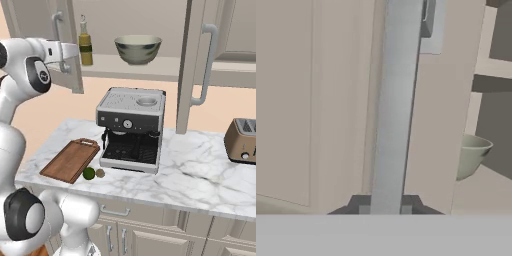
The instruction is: Open the cabinet. Place the bowl and condiment on the counter. Then place the lime and garlic on the cutting board.
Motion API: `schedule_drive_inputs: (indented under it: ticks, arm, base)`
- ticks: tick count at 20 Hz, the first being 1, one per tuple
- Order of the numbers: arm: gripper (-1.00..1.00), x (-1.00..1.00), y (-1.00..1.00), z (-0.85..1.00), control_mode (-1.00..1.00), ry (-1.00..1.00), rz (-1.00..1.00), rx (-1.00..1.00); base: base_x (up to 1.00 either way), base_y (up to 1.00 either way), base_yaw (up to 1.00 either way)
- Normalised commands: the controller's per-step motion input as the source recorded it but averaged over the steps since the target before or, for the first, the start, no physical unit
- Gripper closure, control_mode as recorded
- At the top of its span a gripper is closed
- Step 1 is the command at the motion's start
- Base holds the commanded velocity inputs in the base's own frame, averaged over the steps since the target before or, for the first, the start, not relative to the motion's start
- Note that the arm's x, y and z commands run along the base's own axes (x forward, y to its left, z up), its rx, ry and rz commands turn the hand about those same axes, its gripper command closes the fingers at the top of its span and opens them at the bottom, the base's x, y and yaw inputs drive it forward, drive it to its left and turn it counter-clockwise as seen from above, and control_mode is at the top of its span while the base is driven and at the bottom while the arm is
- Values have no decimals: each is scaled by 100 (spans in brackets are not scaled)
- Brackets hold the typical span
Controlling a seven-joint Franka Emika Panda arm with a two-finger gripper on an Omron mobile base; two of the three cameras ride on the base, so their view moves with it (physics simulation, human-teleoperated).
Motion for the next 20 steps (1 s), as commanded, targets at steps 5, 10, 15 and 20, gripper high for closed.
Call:
schedule_drive_inputs:
  ticks: [5,10,15,20]
  arm:
    - [100,-48,29,-11,-100,5,0,0]
    - [100,-45,34,-9,-100,7,0,0]
    - [100,-40,37,-12,-100,7,0,0]
    - [100,-35,41,-15,-100,4,0,0]
  base:
    - [0,0,0]
    - [0,0,0]
    - [0,0,0]
    - [0,0,0]
